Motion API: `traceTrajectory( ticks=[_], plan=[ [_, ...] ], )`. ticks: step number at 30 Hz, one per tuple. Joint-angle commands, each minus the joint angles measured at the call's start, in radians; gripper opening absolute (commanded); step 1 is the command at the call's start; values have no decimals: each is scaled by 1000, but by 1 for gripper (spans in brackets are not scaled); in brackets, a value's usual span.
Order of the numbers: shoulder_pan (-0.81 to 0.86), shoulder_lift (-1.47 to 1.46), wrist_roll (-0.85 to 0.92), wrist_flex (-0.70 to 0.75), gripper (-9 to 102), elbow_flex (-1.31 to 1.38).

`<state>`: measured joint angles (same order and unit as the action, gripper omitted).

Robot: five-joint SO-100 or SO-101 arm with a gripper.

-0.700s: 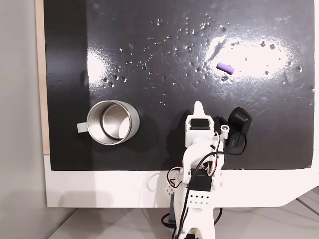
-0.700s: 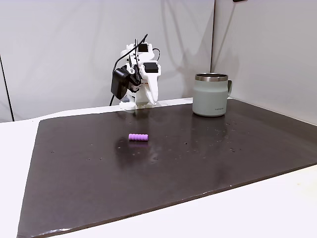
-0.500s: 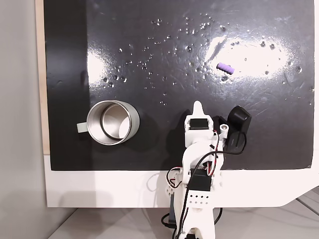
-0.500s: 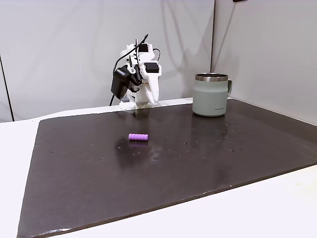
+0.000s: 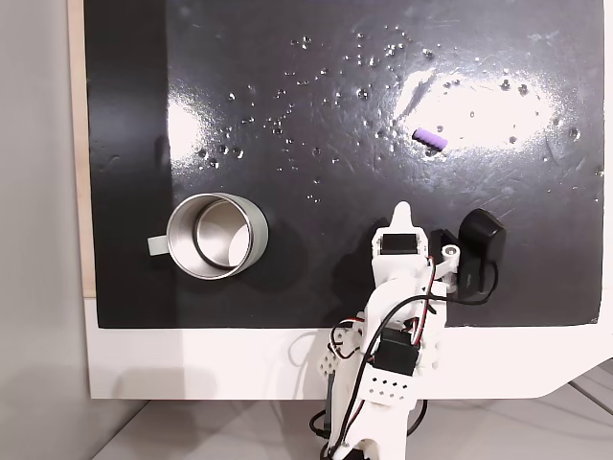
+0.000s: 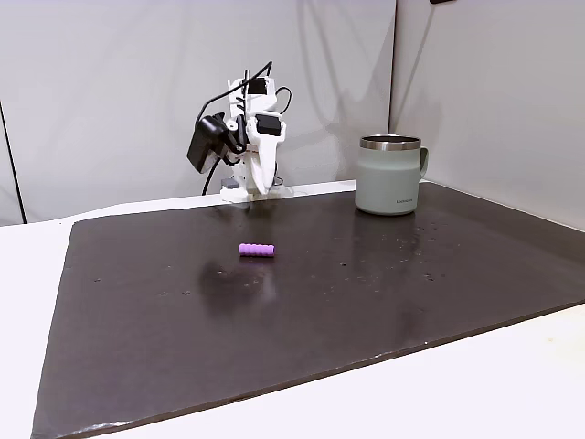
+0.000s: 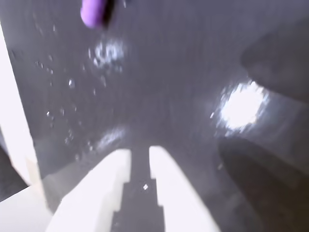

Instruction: Grasp a pengrip and put it in the cup.

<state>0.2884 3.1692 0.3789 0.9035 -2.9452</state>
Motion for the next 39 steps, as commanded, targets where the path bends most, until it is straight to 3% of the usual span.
traceTrajectory(
  ticks=[1, 6, 11, 14, 23, 29, 39],
  plan=[
    [89, 8, 212, 31, 0, 103],
    [192, 9, 383, 5, 0, 112],
    [229, -20, 410, -8, 0, 213],
    [239, -202, 414, -5, 0, 354],
    [215, -842, 327, 110, 10, 885],
    [175, -1062, 256, 127, 21, 1032],
    [114, -1439, 43, 244, 22, 1255]
  ],
)
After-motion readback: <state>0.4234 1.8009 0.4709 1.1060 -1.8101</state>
